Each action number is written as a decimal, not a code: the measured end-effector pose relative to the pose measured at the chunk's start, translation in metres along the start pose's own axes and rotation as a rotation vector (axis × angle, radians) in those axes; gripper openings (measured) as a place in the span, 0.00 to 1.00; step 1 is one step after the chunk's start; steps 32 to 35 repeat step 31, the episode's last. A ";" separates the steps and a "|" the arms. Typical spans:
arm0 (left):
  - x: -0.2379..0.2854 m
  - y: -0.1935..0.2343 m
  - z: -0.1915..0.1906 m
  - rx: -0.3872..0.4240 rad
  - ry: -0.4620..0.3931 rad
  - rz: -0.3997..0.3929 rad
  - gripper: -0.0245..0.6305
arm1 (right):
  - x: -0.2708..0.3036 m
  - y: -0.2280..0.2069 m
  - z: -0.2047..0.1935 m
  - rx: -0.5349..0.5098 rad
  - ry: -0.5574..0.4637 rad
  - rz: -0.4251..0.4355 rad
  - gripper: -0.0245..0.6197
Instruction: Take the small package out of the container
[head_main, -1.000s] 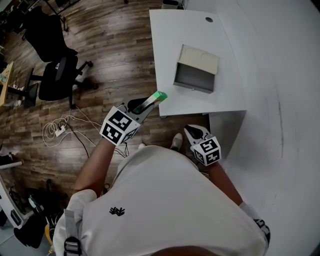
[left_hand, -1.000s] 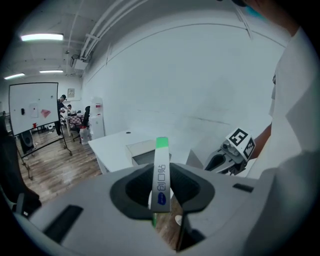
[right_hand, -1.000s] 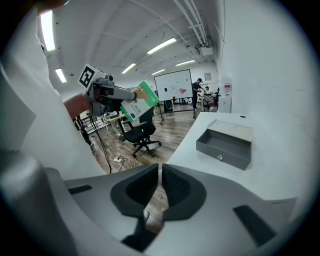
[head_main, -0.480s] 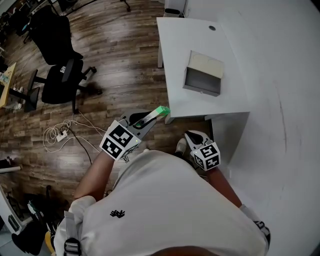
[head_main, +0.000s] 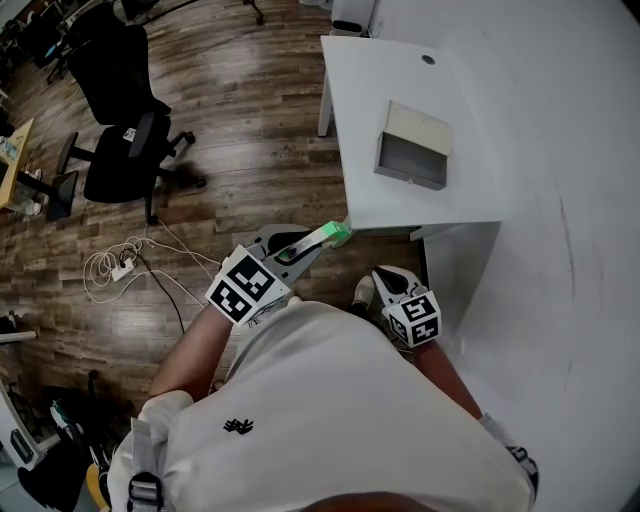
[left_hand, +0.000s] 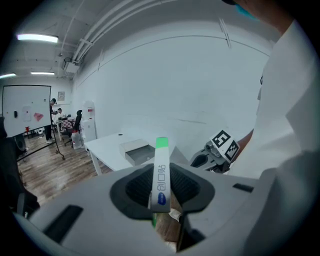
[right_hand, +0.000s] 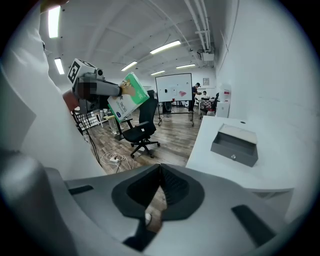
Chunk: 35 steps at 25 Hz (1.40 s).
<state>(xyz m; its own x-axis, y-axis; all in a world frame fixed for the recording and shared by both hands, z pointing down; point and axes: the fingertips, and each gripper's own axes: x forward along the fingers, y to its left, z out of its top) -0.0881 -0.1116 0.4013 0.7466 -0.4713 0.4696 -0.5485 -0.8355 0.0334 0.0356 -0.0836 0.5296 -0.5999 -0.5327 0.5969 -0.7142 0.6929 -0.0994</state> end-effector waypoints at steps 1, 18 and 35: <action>-0.003 -0.002 0.000 0.002 -0.001 -0.002 0.19 | -0.001 0.003 0.001 -0.005 0.000 -0.003 0.05; -0.014 -0.008 -0.013 -0.007 0.011 -0.013 0.19 | 0.004 0.018 -0.004 -0.014 0.016 -0.005 0.05; 0.008 -0.007 -0.012 -0.022 0.030 -0.001 0.19 | 0.001 -0.003 -0.006 -0.015 0.021 0.007 0.05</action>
